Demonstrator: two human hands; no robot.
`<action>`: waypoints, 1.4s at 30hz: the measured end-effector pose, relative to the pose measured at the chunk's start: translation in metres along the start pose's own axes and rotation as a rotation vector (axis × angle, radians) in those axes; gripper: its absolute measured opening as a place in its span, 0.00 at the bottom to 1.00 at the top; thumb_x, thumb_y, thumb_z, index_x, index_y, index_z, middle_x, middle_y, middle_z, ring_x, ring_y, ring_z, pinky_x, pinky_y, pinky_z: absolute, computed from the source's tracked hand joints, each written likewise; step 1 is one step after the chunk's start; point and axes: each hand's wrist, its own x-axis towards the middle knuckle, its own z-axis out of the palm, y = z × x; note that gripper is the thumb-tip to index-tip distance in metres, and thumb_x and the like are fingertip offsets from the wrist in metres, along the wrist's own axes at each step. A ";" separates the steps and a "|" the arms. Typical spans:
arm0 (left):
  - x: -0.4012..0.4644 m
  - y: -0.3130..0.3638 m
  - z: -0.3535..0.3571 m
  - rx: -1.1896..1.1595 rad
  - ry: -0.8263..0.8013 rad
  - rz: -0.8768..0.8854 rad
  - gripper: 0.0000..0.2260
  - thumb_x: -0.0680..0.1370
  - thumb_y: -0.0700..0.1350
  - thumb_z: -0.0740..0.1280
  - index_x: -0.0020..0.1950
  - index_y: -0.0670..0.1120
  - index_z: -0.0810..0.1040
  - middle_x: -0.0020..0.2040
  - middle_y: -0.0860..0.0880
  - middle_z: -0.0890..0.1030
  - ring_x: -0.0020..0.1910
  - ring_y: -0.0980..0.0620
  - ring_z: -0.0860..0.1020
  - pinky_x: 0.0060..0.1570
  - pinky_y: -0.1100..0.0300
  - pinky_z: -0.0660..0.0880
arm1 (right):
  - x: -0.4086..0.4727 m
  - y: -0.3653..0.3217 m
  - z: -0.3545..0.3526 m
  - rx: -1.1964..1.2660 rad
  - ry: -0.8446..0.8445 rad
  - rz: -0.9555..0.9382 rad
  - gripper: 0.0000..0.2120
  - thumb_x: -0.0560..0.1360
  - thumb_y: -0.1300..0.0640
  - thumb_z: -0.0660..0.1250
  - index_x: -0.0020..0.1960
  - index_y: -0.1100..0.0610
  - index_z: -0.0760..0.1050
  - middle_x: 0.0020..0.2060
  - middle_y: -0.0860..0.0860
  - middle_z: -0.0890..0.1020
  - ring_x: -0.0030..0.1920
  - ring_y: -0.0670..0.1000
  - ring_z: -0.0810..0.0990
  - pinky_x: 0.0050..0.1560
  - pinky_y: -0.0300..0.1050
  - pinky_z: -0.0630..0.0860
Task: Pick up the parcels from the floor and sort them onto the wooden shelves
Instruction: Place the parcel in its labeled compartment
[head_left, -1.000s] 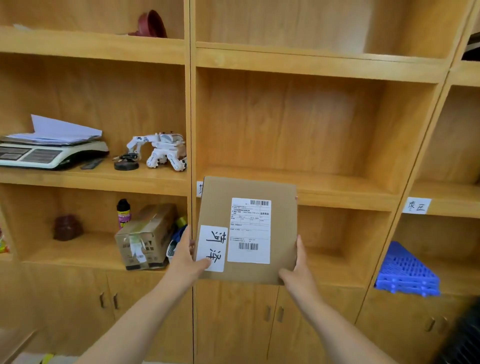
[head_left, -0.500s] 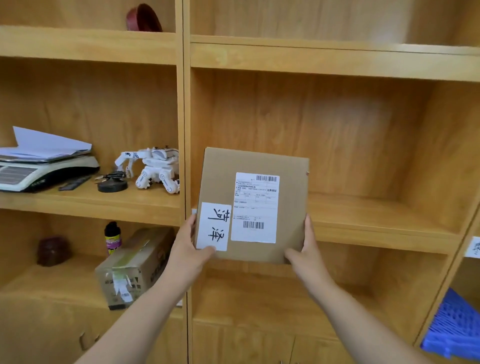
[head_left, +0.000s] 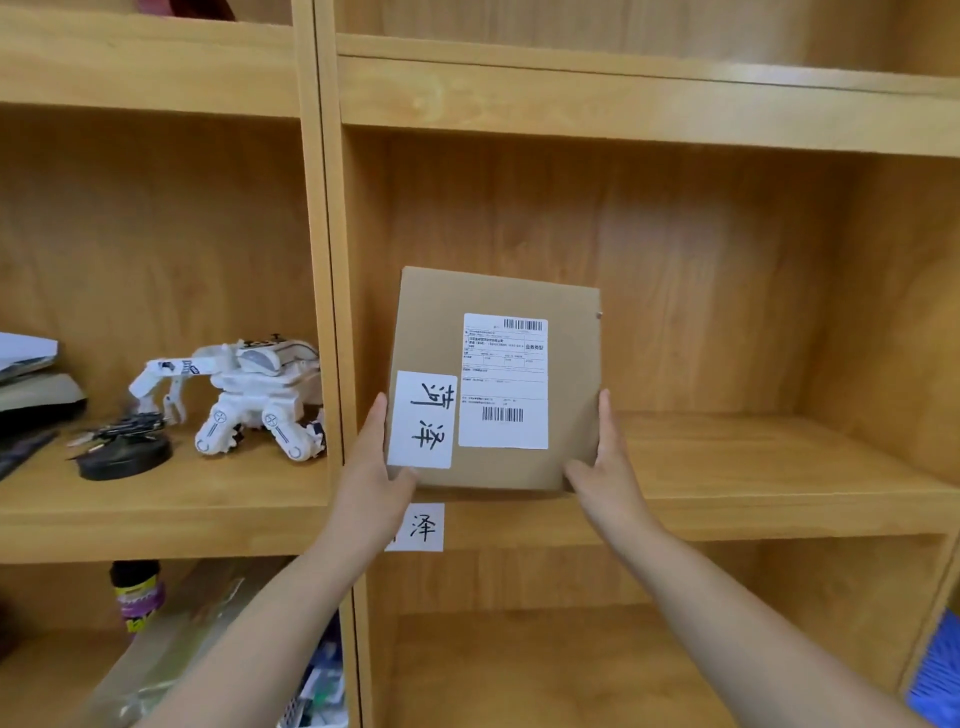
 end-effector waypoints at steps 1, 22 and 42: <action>0.006 -0.004 -0.001 0.018 -0.007 0.036 0.36 0.76 0.35 0.63 0.75 0.56 0.48 0.74 0.54 0.62 0.72 0.55 0.60 0.69 0.54 0.62 | 0.006 0.002 0.004 -0.006 0.009 -0.008 0.41 0.71 0.73 0.56 0.77 0.51 0.44 0.75 0.48 0.55 0.75 0.46 0.53 0.70 0.36 0.53; 0.061 -0.051 0.032 0.721 -0.006 0.276 0.27 0.76 0.44 0.63 0.74 0.47 0.59 0.75 0.46 0.61 0.76 0.44 0.49 0.71 0.54 0.46 | 0.099 0.043 0.039 -0.402 -0.150 -0.002 0.23 0.79 0.58 0.54 0.74 0.51 0.62 0.73 0.55 0.63 0.70 0.53 0.66 0.64 0.41 0.62; 0.077 -0.053 0.054 1.063 0.100 0.241 0.25 0.76 0.39 0.61 0.72 0.40 0.61 0.72 0.40 0.67 0.73 0.44 0.62 0.71 0.52 0.48 | 0.112 0.045 0.038 -0.572 -0.203 -0.050 0.21 0.81 0.47 0.50 0.72 0.49 0.65 0.69 0.57 0.70 0.71 0.54 0.66 0.63 0.48 0.67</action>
